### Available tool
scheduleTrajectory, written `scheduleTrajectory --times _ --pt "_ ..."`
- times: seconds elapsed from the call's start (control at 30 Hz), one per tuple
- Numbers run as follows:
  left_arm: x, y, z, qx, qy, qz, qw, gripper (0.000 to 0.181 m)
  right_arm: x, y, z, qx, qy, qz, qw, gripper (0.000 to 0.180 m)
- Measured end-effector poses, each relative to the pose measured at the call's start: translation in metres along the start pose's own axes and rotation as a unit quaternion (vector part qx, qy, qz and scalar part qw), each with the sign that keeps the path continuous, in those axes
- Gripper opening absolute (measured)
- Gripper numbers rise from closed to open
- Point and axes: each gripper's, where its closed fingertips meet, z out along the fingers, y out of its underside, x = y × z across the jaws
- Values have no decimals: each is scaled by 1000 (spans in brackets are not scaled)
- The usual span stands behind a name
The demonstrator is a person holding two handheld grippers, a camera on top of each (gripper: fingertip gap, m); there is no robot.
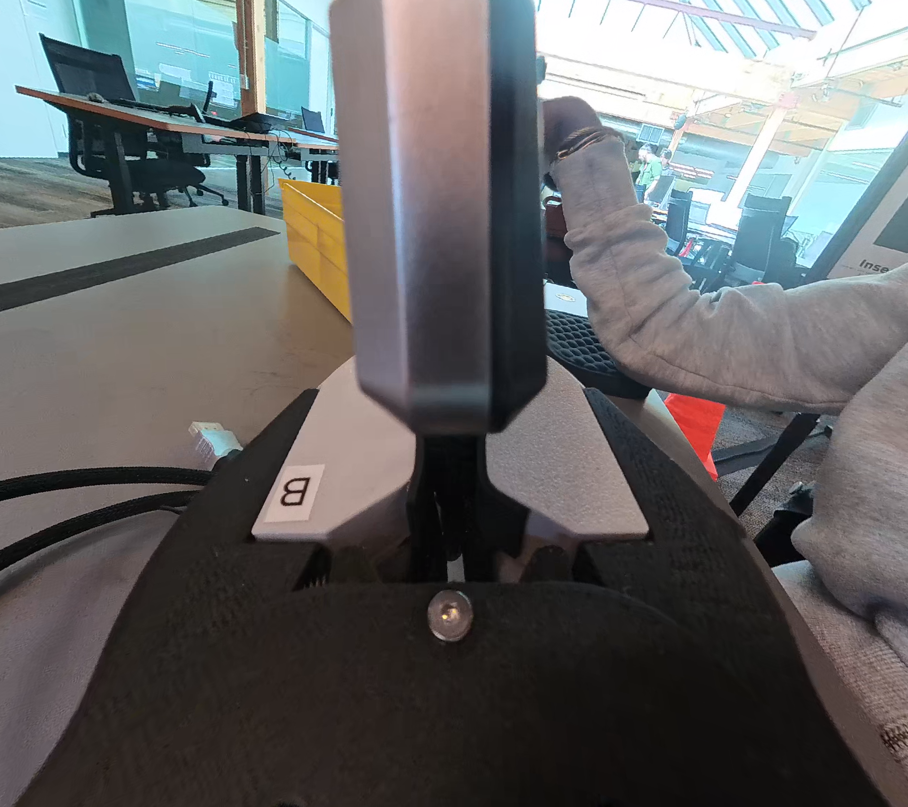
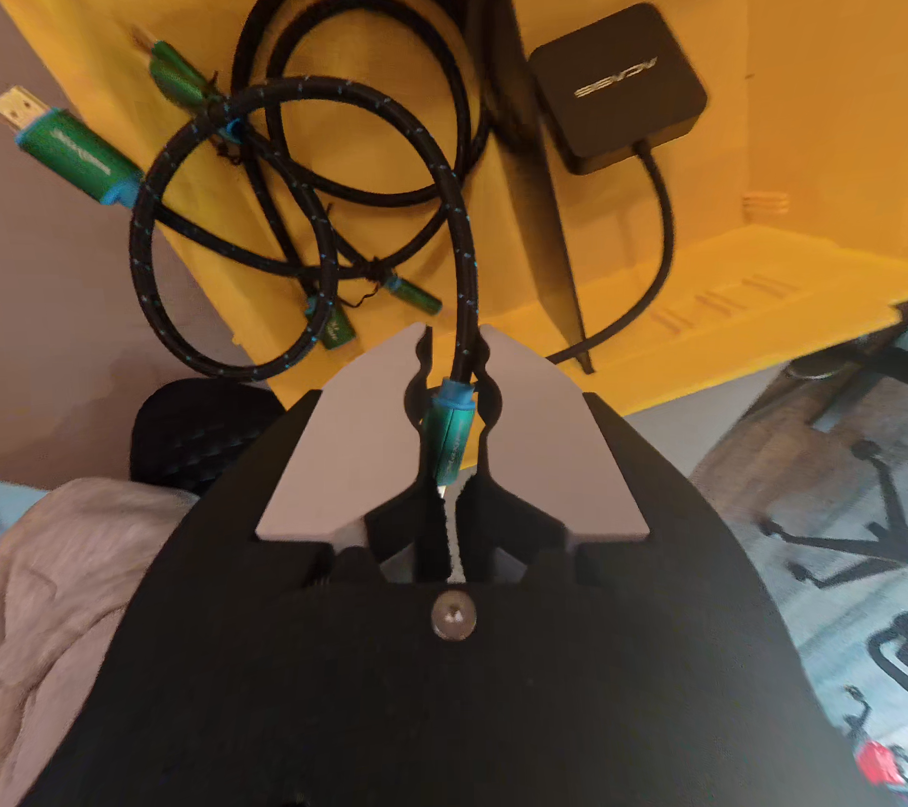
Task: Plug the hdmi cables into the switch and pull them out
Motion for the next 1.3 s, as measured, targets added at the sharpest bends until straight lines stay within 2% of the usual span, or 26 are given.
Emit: scheduleTrajectory --times 0.03,0.2,0.3,0.37,0.43,0.5,0.57,0.63,0.7,0.73,0.77,0.8,0.83,0.93,0.97,1.03,1.07,1.1,1.13,1.17,1.2,1.23,1.3 --pt "0 0 0 0 0 0 1000 18 -2 2 2 -3 -16 3 1000 21" --pt "0 0 0 1 -1 0 1000 18 1 -5 -11 48 -22 28 998 52" --pt "-1 0 0 2 -5 1 1000 18 10 -16 -35 111 41 -5 993 95" --pt "-2 -1 0 5 -7 1 1000 18 14 -33 -60 185 101 -55 976 117" --pt "-2 -2 0 8 -7 -2 1000 17 7 -55 -91 272 143 -109 945 135" --pt "-2 -3 -1 11 -8 -1 1000 17 -15 -79 -125 372 147 -154 904 146" --pt "-2 -3 -1 11 -8 3 1000 17 -56 -100 -161 475 109 -211 847 146" --pt "0 -2 0 5 -7 12 1000 17 -110 -112 -201 582 48 -271 765 146" --pt "3 0 2 -2 -2 25 1000 22 -172 -111 -234 671 -33 -335 660 145" --pt "5 2 2 -8 0 33 999 17 -205 -104 -240 687 -83 -379 615 146" --pt "6 4 3 -15 2 43 999 16 -235 -97 -237 675 -133 -421 591 143" --pt "8 6 4 -22 5 53 998 27 -260 -94 -229 647 -173 -451 590 136" --pt "11 9 5 -30 8 64 997 39 -278 -96 -215 611 -190 -473 606 131" --pt "17 17 8 -56 16 97 994 38 -319 -105 -160 474 -186 -530 678 101" --pt "18 20 9 -63 19 106 992 37 -332 -105 -144 441 -189 -547 686 87" --pt "21 25 10 -75 23 118 990 35 -358 -103 -118 390 -204 -579 686 75" --pt "21 26 11 -80 24 122 989 17 -368 -102 -107 368 -212 -589 687 71" --pt "22 27 11 -84 24 125 988 17 -377 -101 -96 347 -219 -596 690 67" --pt "22 28 11 -85 25 128 988 31 -384 -100 -85 325 -220 -602 695 64" --pt "22 28 11 -85 25 130 988 31 -388 -100 -74 304 -213 -608 702 57" --pt "23 28 10 -86 26 132 987 19 -388 -103 -63 288 -195 -612 711 46" --pt "23 30 10 -91 27 136 986 17 -387 -107 -55 278 -171 -615 718 32" --pt "20 32 11 -96 14 146 984 19 -383 -109 -51 271 -151 -623 718 29"
